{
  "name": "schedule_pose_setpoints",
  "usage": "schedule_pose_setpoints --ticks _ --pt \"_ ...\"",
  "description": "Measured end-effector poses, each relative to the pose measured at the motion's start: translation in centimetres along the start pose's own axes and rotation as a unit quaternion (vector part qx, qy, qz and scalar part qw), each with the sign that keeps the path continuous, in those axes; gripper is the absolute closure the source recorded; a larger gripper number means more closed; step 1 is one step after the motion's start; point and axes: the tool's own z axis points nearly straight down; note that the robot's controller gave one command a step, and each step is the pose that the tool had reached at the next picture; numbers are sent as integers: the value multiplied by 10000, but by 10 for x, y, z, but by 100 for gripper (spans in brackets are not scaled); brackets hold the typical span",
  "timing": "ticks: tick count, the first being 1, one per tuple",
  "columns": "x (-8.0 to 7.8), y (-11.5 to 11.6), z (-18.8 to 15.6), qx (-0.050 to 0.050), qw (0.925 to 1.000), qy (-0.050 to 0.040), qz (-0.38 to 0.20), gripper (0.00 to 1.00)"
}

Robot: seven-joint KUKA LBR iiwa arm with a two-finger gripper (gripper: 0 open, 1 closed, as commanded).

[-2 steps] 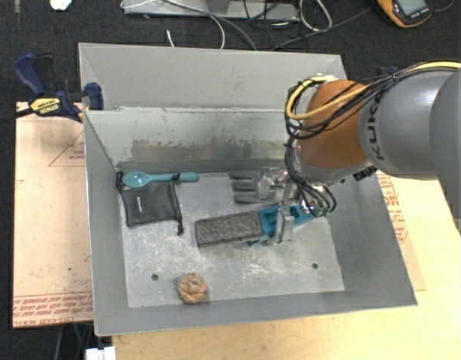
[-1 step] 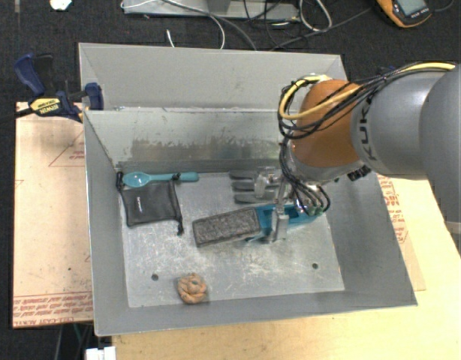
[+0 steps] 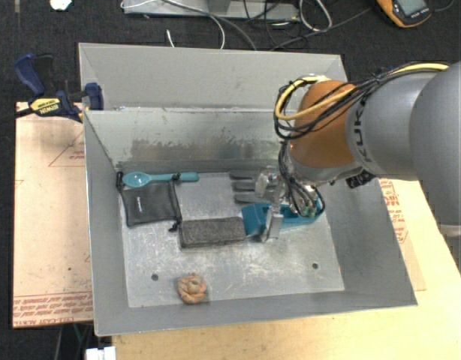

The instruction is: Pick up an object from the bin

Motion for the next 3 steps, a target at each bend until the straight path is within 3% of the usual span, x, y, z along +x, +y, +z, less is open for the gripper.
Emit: schedule_pose_setpoints --ticks 1,2,3 --pt "2 1 2 -4 9912 -21 -1327 0" --pt "4 4 4 -10 9968 -28 -795 0" --pt "1 2 4 -12 9957 -44 -921 0"
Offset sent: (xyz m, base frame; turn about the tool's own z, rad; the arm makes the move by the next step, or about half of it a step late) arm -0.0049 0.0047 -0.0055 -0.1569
